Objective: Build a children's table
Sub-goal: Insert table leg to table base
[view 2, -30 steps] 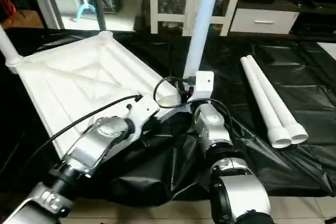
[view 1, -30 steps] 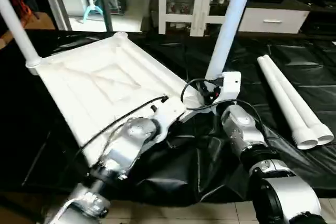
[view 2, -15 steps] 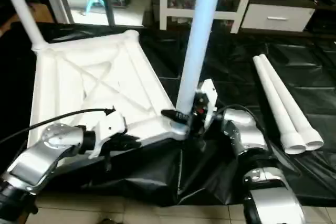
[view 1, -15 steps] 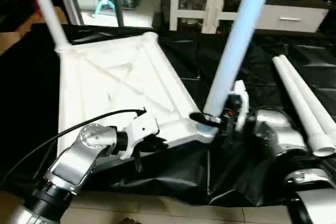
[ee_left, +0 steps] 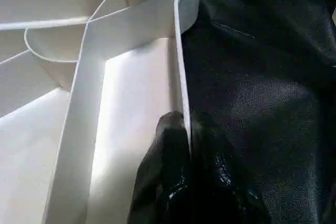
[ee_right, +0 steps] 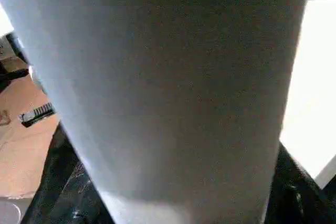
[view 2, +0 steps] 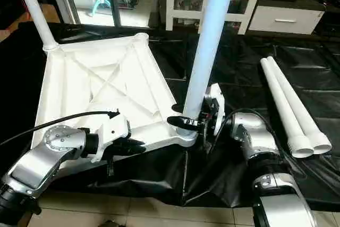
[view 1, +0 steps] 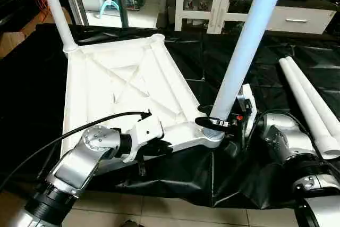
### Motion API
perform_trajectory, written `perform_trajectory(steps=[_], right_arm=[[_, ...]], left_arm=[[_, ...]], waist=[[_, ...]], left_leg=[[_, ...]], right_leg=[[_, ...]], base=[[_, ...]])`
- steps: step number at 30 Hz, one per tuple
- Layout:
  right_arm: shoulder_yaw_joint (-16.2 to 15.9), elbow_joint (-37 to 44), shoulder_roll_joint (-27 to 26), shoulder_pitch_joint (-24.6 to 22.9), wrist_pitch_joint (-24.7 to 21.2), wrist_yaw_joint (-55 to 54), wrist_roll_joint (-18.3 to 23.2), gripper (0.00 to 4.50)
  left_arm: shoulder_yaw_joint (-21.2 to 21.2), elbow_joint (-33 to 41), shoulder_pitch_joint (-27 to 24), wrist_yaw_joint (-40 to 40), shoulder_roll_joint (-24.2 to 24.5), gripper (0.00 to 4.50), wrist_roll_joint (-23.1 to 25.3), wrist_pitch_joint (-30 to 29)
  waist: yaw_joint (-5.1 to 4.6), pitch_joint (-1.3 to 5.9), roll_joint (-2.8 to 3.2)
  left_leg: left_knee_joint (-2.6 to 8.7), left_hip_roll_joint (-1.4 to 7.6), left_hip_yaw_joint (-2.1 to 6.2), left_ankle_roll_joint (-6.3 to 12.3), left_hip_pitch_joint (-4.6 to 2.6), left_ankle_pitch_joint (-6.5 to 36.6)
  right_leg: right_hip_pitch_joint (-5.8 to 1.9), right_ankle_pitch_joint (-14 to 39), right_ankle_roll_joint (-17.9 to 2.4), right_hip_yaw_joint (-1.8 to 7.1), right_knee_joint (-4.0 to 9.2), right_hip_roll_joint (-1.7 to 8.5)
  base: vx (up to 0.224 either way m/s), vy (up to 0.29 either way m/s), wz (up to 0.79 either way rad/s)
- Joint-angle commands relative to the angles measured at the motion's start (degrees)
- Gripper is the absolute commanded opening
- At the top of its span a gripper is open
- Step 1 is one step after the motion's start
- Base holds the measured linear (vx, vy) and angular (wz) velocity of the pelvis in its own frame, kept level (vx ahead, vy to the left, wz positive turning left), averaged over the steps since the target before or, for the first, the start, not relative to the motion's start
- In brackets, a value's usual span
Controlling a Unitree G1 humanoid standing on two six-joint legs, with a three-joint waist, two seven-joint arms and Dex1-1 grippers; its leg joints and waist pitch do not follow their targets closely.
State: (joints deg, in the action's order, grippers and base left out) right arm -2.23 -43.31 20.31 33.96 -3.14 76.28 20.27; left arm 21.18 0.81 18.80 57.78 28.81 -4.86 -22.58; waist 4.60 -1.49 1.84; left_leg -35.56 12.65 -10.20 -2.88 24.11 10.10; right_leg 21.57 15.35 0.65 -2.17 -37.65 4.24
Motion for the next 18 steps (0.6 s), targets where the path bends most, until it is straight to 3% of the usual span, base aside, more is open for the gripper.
perform_trajectory(steps=[1,5,6,8,9,10,13,14,15,16,18], right_arm=[[6.0,-2.0,3.3,0.6,0.7,-8.7,-0.5,2.15],[6.3,-4.4,1.1,0.8,2.0,-20.2,-3.3,2.03],[7.0,-6.2,-0.5,1.3,2.5,-26.2,-4.0,2.01],[7.6,-7.7,-1.7,1.7,3.1,-31.1,-4.3,1.99],[9.2,-11.4,-5.0,2.9,3.3,-46.0,-5.1,1.97],[9.3,-11.6,-5.2,2.9,3.3,-46.8,-5.2,1.97],[11.1,-16.3,-10.8,4.3,4.9,-60.9,-4.4,1.96],[11.1,-16.3,-10.8,4.3,4.9,-60.9,-4.4,1.96],[9.8,-18.2,-15.6,5.0,6.4,-64.6,-5.2,1.96],[9.2,-18.6,-17.2,5.3,6.8,-65.2,-5.5,1.96],[7.8,-19.3,-19.9,6.4,7.1,-64.8,-6.1,1.96]], left_arm=[[0.5,0.4,-1.8,3.2,2.5,0.0,-1.0,-0.4],[0.7,-1.1,-1.0,0.1,1.4,0.0,1.1,-1.6],[0.8,-2.6,-0.1,-2.1,-0.1,0.0,2.1,-2.0],[0.9,-3.7,0.7,-4.4,-1.5,0.0,3.0,-3.1],[1.1,-7.5,3.5,-12.2,-6.2,0.0,6.2,-7.0],[1.1,-7.7,3.7,-12.6,-6.5,0.0,6.4,-7.2],[0.2,-14.7,8.4,-25.4,-15.3,0.0,9.6,-12.5],[0.2,-14.7,8.4,-25.4,-15.3,0.0,9.6,-12.5],[1.9,-18.0,10.9,-28.7,-20.3,0.0,10.6,-12.5],[2.6,-18.8,11.5,-29.0,-21.7,0.0,10.8,-12.3],[4.3,-19.4,12.3,-28.2,-23.3,0.0,11.1,-11.7]], waist=[[-0.37,3.99,-0.44],[-0.91,3.85,-0.5],[-1.49,3.79,-0.16],[-1.97,3.78,-0.09],[-2.26,3.87,-0.01],[-2.5,3.64,0.1],[-2.56,3.76,0.0],[-2.42,3.94,-0.13],[-2.45,3.99,-0.15],[-2.46,4.01,0.06],[-2.35,4.12,-0.17]], left_leg=[[2.89,0.51,-0.08,5.99,-2.4,-1.8],[3.01,0.39,-0.08,5.23,-2.2,-1.4],[3.12,0.31,-0.09,4.3,-2.36,-0.2],[3.23,0.35,-0.06,3.47,-2.35,0.7],[3.19,0.31,-0.02,3.1,-2.31,0.2],[3.39,0.34,-0.07,2.7,-2.39,-0.2],[3.34,0.32,-0.14,1.43,-2.57,1.1],[3.23,0.15,-0.07,1.64,-2.39,1.1],[3.11,0.06,-0.13,2.36,-2.18,0.2],[3.06,0.1,-0.1,2.79,-2.19,-0.2],[3.01,-0.03,0.07,3.39,-2.15,-0.4]], right_leg=[[-2.05,-17.4,-15.6,1.04,2.76,2.34],[-2.01,-16.4,-15.4,1.14,2.81,2.37],[-1.9,-14.9,-15.4,1.16,3.02,2.35],[-2.02,-14.3,-15.6,1.19,3.09,2.37],[-2.13,-15.3,-15.7,1.21,2.91,2.31],[-1.78,-15.1,-15.8,1.28,3.04,2.34],[-2.06,-14.0,-16.2,1.4,3.43,2.6],[-2.37,-14.5,-15.9,1.33,3.42,2.6],[-2.42,-16.7,-15.3,1.37,3.29,2.48],[-2.26,-17.7,-15.4,1.39,3.2,2.57],[-2.57,-19.6,-14.9,1.16,3.15,2.42]], base=[[0.0,0.0,0.0],[0.0,0.0,0.0],[0.0,0.0,0.0],[0.0,0.0,0.0],[0.0,0.0,0.0],[0.0,0.0,0.0],[0.0,0.0,0.0],[0.0,0.0,0.0],[0.0,0.0,0.0],[0.0,0.0,0.0],[0.0,0.0,0.0]])
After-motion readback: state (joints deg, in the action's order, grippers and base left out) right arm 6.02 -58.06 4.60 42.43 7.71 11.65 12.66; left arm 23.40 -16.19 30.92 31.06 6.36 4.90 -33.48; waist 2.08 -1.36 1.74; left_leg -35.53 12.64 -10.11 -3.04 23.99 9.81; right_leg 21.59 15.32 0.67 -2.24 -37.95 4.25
